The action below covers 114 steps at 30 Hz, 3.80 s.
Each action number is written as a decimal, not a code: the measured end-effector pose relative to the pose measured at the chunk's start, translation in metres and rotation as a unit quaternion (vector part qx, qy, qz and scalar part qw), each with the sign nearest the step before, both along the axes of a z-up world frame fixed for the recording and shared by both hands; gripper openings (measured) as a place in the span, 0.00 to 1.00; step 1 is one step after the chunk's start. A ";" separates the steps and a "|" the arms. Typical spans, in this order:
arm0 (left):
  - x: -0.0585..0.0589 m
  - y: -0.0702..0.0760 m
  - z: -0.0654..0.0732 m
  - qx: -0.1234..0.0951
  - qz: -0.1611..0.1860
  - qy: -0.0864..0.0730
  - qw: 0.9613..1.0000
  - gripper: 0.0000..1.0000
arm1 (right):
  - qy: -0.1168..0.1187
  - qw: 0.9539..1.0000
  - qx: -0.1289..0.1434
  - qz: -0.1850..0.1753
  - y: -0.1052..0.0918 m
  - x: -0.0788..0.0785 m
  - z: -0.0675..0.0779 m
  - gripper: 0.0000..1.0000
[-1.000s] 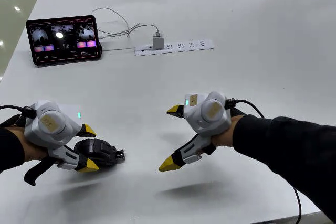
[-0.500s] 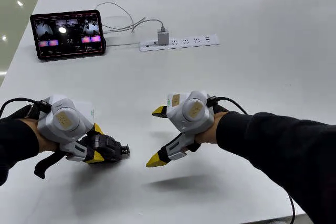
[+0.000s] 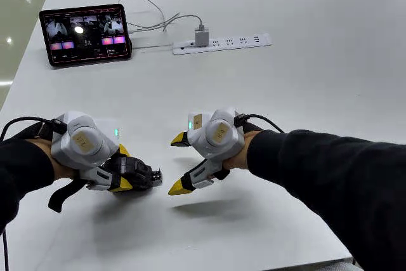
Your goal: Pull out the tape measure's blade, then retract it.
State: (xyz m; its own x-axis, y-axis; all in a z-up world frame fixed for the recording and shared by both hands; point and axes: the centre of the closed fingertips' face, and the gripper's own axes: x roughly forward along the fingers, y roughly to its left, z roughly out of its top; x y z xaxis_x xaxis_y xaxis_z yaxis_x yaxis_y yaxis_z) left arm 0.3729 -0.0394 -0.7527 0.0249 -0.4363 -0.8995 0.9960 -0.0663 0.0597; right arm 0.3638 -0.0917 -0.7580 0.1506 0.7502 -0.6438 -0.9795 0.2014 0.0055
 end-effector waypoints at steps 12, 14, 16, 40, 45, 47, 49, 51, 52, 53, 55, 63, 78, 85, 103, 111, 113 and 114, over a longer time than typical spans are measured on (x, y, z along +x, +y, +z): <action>0.000 0.001 -0.002 0.013 -0.006 -0.002 1.000 0.29 | -0.002 1.000 -0.011 0.012 0.019 -0.001 -0.017 0.42; 0.000 0.001 -0.002 0.011 -0.009 -0.001 1.000 0.29 | -0.005 1.000 -0.014 0.016 0.022 0.000 -0.021 0.37; -0.001 0.001 -0.002 0.010 -0.008 0.000 1.000 0.29 | -0.007 1.000 -0.018 0.020 0.023 -0.001 -0.024 0.31; 0.000 0.001 -0.003 -0.001 -0.003 -0.003 1.000 0.30 | 0.000 0.999 -0.039 0.034 0.032 0.001 -0.033 0.12; 0.000 0.001 -0.004 -0.002 -0.003 -0.001 1.000 0.30 | 0.004 0.998 -0.049 0.025 0.032 0.000 -0.034 0.12; 0.000 0.001 -0.004 -0.001 -0.003 0.000 1.000 0.30 | 0.003 0.998 -0.049 0.026 0.032 0.000 -0.034 0.11; -0.001 0.001 -0.004 0.000 -0.002 0.001 1.000 0.30 | -0.004 0.998 -0.051 0.035 0.032 0.000 -0.034 0.10; -0.001 0.001 -0.004 0.000 -0.001 0.005 1.000 0.30 | -0.006 0.998 -0.051 0.038 0.032 0.000 -0.034 0.09; 0.000 0.001 -0.004 0.001 -0.001 0.007 1.000 0.30 | -0.007 0.998 -0.050 0.040 0.031 0.000 -0.034 0.09; -0.001 0.001 -0.004 0.003 -0.001 0.008 1.000 0.30 | -0.008 0.998 -0.050 0.042 0.031 0.000 -0.034 0.08; -0.001 0.001 -0.004 0.007 -0.003 0.008 1.000 0.30 | -0.009 0.998 -0.053 0.042 0.031 0.000 -0.033 0.08; 0.000 0.003 -0.003 0.001 0.000 0.003 1.000 0.30 | -0.010 0.998 -0.047 0.033 0.027 0.000 -0.034 0.08; 0.001 0.004 -0.004 0.005 -0.004 -0.001 1.000 0.30 | 0.000 0.999 -0.048 0.026 0.019 -0.002 -0.035 0.08; 0.001 0.003 -0.004 0.005 -0.004 -0.001 1.000 0.30 | 0.002 0.998 -0.051 0.022 0.017 -0.002 -0.035 0.09; 0.000 0.003 -0.003 0.006 0.001 -0.004 1.000 0.29 | 0.005 0.998 -0.060 0.019 0.007 -0.001 -0.036 0.09; 0.000 0.002 -0.002 0.001 0.002 -0.005 1.000 0.30 | 0.005 0.998 -0.061 0.016 0.002 -0.002 -0.035 0.09; 0.000 0.002 -0.002 0.002 0.004 -0.003 1.000 0.30 | 0.005 0.998 -0.062 0.015 0.001 -0.002 -0.035 0.09; 0.000 0.002 -0.003 0.006 0.003 -0.001 1.000 0.30 | 0.006 0.998 -0.063 0.014 0.000 -0.002 -0.035 0.08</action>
State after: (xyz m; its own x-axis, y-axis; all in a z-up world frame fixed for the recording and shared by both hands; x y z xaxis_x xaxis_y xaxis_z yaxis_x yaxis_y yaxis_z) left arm 0.3731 -0.0369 -0.7553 0.0300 -0.4255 -0.9045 0.9963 -0.0605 0.0615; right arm 0.3615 -0.0917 -0.7930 0.1221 0.6669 -0.7351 -0.9848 0.1734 -0.0063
